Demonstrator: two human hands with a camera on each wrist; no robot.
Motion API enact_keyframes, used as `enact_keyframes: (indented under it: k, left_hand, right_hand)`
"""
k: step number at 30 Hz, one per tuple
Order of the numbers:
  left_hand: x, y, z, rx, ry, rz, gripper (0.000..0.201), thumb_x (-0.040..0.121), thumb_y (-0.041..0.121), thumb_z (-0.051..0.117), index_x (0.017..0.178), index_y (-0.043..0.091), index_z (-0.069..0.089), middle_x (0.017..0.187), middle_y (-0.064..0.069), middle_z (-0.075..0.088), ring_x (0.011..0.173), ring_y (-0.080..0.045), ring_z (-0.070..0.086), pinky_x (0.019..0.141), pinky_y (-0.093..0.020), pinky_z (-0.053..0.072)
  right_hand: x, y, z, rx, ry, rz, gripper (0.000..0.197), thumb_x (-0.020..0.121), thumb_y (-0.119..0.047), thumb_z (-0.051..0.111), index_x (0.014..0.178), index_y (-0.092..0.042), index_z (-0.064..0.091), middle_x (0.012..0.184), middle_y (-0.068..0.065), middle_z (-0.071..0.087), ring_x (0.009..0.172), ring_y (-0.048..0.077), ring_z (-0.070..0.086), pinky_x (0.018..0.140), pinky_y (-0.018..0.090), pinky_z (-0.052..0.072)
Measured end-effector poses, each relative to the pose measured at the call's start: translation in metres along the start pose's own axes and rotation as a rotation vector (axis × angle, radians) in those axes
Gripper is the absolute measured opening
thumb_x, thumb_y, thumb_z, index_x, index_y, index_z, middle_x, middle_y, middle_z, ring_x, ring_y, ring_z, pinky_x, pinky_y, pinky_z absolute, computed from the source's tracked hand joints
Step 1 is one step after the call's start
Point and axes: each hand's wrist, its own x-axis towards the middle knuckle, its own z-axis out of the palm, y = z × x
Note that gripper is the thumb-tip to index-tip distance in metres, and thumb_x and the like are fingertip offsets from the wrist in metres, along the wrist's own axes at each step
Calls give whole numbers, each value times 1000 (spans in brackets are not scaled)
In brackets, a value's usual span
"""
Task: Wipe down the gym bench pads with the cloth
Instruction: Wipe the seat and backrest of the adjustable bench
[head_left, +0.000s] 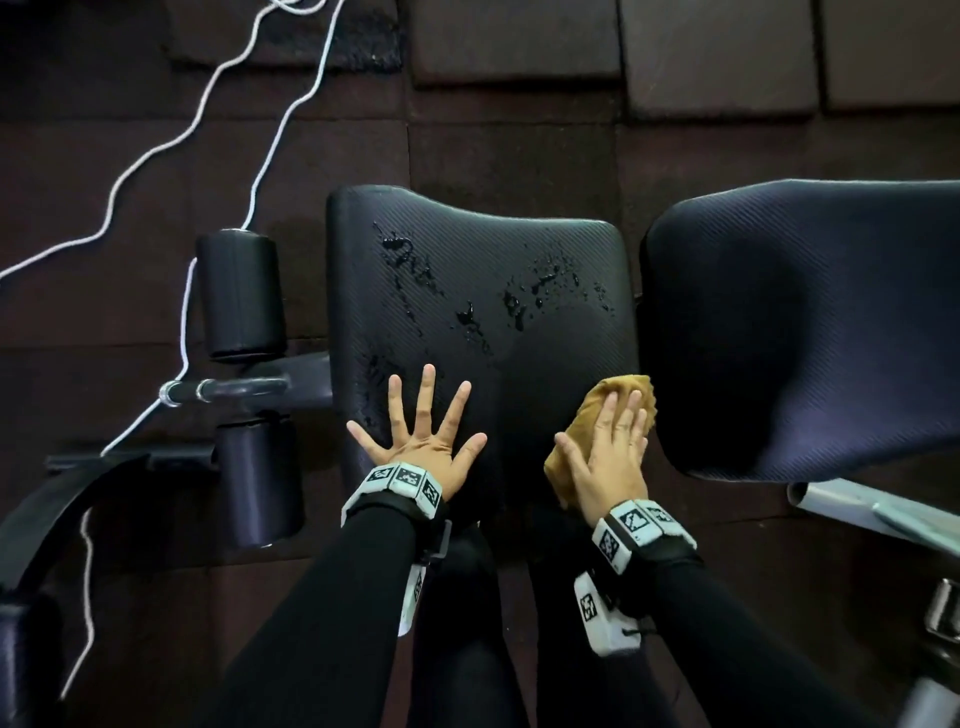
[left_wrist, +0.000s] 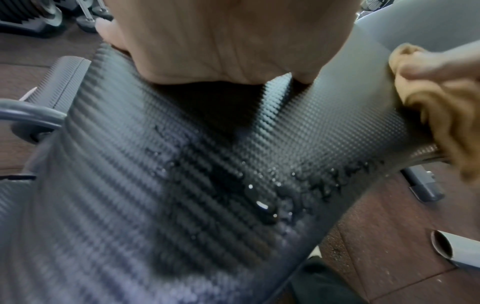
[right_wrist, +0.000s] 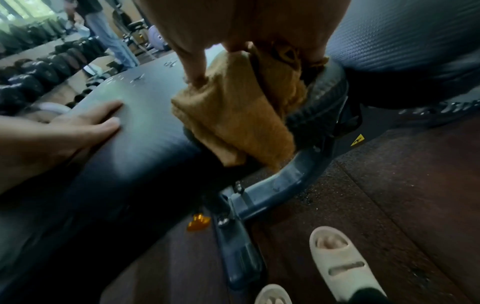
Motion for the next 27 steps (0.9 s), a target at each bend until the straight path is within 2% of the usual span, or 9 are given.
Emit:
enact_keyframes:
  k: [3, 6, 10, 12, 14, 19, 23, 25, 27]
  left_hand:
    - [4, -1, 4, 16, 22, -23, 63, 84, 76, 9, 115, 63, -44, 130, 18, -58, 115, -21, -60, 80, -69, -34]
    - [4, 0, 7, 20, 41, -37, 63, 82, 77, 8, 115, 63, -44, 132, 17, -57, 116, -23, -59, 82, -70, -33]
    - [5, -2, 11, 11, 94, -40, 63, 80, 77, 9, 119, 64, -40, 135, 20, -53, 120, -21, -56, 83, -69, -34]
    - [4, -1, 12, 15, 114, -44, 64, 80, 77, 9, 120, 64, -39, 136, 20, -53, 121, -21, -55, 84, -68, -34]
    - [4, 0, 13, 15, 128, -54, 64, 81, 76, 11, 120, 64, -39, 136, 21, -52, 122, -20, -55, 85, -68, -34]
    - [2, 2, 14, 24, 151, -65, 63, 80, 76, 8, 123, 64, -37, 138, 21, -51, 123, -20, -54, 87, -69, -33]
    - [1, 3, 12, 34, 142, -84, 63, 83, 75, 10, 118, 64, -41, 136, 20, -53, 123, -20, -54, 85, -68, -35]
    - [1, 5, 11, 33, 135, -87, 64, 84, 74, 12, 116, 64, -42, 135, 20, -53, 123, -20, -54, 86, -68, -34]
    - [1, 5, 10, 32, 118, -89, 64, 85, 74, 13, 116, 64, -42, 134, 20, -54, 122, -20, -55, 87, -69, -32]
  right_hand:
    - [38, -10, -28, 14, 64, -3, 76, 98, -42, 38, 148, -11, -11, 154, 11, -23, 143, 29, -16, 116, 43, -5]
    - [80, -19, -59, 26, 104, -73, 73, 99, -33, 40, 149, -6, -6, 155, 18, -16, 144, 35, -9, 116, 38, -3]
    - [134, -43, -90, -24, 144, -167, 70, 99, -33, 40, 150, -10, -2, 156, 17, -11, 143, 38, 0, 117, 38, 2]
    - [155, -59, -97, -136, 179, -232, 69, 98, -33, 40, 150, -11, 2, 156, 18, -8, 143, 38, 0, 116, 41, 2]
    - [168, -76, -99, -289, 171, -312, 67, 97, -34, 40, 151, -16, 4, 157, 15, -4, 143, 37, -3, 114, 50, 2]
    - [146, -101, -69, -535, 56, -694, 67, 93, -32, 44, 150, -19, 12, 158, 12, 1, 143, 40, 0, 113, 54, 0]
    - [96, -58, -45, -665, -53, -968, 65, 89, -28, 51, 147, -18, 25, 156, 10, 15, 142, 39, 13, 114, 52, 11]
    - [82, -26, -53, -678, -103, -1011, 59, 90, -29, 47, 146, -17, 30, 154, 8, 22, 142, 36, 19, 114, 49, 18]
    - [84, -3, -71, -691, -112, -978, 57, 91, -34, 35, 145, -18, 30, 153, 6, 25, 141, 34, 22, 113, 48, 24]
